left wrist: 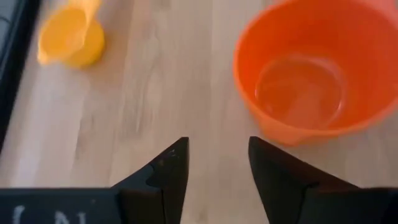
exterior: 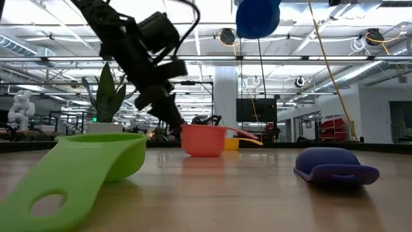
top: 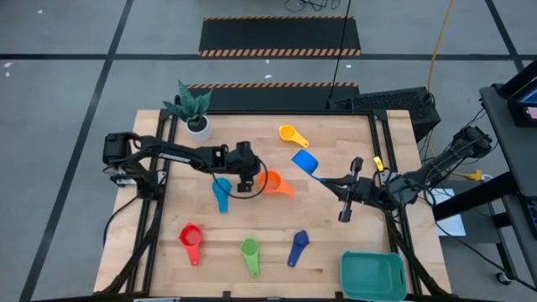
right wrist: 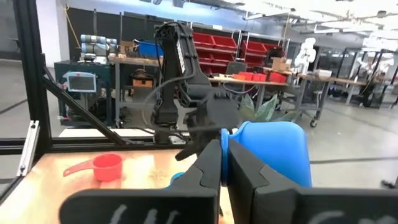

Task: Nest measuring cups in basket
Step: Stack the blue measuring cup on top of the orange measuring cup

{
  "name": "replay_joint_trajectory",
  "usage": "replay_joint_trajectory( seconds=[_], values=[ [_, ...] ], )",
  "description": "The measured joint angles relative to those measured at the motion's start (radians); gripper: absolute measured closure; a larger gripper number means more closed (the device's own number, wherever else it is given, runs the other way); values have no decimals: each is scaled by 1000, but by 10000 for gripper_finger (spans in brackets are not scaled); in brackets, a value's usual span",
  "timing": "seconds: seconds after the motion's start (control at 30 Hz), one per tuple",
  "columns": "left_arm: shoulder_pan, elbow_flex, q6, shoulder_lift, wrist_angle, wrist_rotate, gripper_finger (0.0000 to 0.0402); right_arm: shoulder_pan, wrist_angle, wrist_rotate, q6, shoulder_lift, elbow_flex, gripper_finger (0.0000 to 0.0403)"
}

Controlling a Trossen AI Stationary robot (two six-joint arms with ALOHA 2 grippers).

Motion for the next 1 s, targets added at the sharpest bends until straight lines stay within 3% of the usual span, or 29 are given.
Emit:
replay_joint_trajectory(
  seconds=[0.17,0.33,0.5,0.77,1.0],
  values=[
    [-50,-3,-44,-104,-62,-16,232,-17,25,-3,61,47,0,403],
    [-69,-4,-32,-143,-2,-107,232,-56,108,-33,69,112,0,403],
    [-59,-2,-13,-82,150,-113,232,-73,211,-128,69,149,0,403],
    [-45,28,77,50,372,-108,232,-27,256,-131,60,110,0,403],
    [-16,178,9,158,183,-109,232,30,247,-129,-6,41,0,403]
  ],
)
